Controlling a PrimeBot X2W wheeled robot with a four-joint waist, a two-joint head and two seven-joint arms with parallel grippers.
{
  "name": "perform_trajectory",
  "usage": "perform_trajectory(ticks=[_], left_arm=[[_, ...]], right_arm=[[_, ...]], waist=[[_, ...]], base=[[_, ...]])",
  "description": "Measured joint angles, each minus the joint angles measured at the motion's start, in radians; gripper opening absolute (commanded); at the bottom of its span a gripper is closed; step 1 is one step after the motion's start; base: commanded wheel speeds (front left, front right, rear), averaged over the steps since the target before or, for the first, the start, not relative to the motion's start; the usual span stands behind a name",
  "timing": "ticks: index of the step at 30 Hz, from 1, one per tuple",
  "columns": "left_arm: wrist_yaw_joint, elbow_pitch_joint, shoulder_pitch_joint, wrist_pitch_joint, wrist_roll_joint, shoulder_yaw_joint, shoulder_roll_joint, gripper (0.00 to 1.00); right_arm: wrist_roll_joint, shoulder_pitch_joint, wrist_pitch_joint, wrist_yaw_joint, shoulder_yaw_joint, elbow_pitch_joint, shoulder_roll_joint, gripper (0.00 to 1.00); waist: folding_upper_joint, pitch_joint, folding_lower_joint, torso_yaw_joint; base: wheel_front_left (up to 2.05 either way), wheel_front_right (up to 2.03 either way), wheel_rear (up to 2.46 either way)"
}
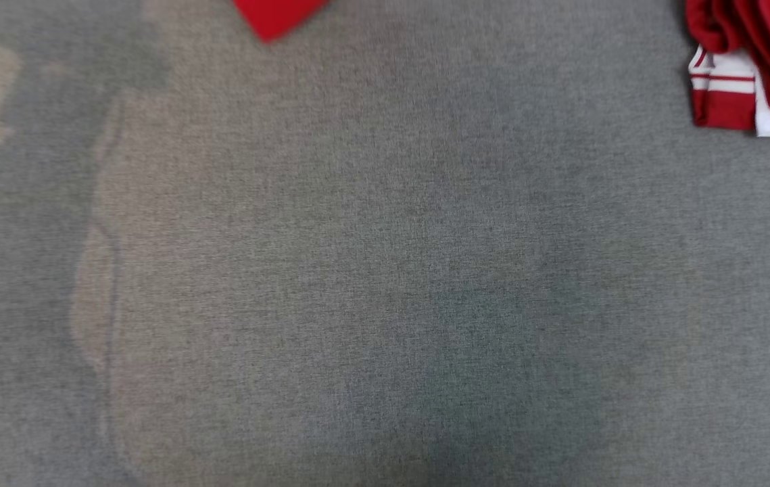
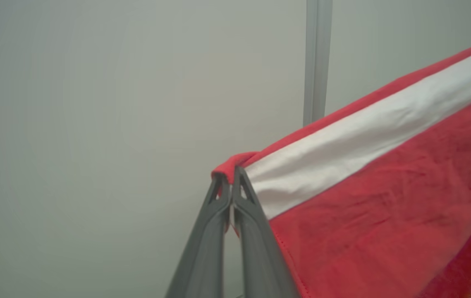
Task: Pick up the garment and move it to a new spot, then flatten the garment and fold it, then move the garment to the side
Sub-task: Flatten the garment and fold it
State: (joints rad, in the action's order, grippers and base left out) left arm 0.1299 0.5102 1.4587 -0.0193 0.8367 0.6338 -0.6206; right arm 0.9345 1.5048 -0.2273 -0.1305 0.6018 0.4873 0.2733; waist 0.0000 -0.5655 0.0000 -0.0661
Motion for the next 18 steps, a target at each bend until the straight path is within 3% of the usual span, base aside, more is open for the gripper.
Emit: perform_trajectory(ticks=[7,12,18], left_arm=[[0.000,0.113,0.227,0.173,0.025,0.050,0.041,0.00],[0.000,0.140,0.186,0.121,0.114,0.181,0.059,0.00],[0.000,0.134,0.049,-0.034,0.221,0.370,-0.003,0.00]], right_arm=[[-0.094,0.180,-0.033,0.000,-0.129,0.067,-0.124,0.00],[-0.114,0.095,-0.033,0.000,-0.018,0.089,-0.139,0.00],[-0.063,-0.061,-0.033,0.000,0.143,0.100,-0.069,0.00]], waist=[[0.0000,-0.090,0.0000,-0.012],[0.0000,-0.092,0.0000,0.004],[0.0000,-0.076,0.0000,0.009]], base=[[0.00,0.00,0.00],[0.00,0.00,0.00],[0.00,0.00,0.00]])
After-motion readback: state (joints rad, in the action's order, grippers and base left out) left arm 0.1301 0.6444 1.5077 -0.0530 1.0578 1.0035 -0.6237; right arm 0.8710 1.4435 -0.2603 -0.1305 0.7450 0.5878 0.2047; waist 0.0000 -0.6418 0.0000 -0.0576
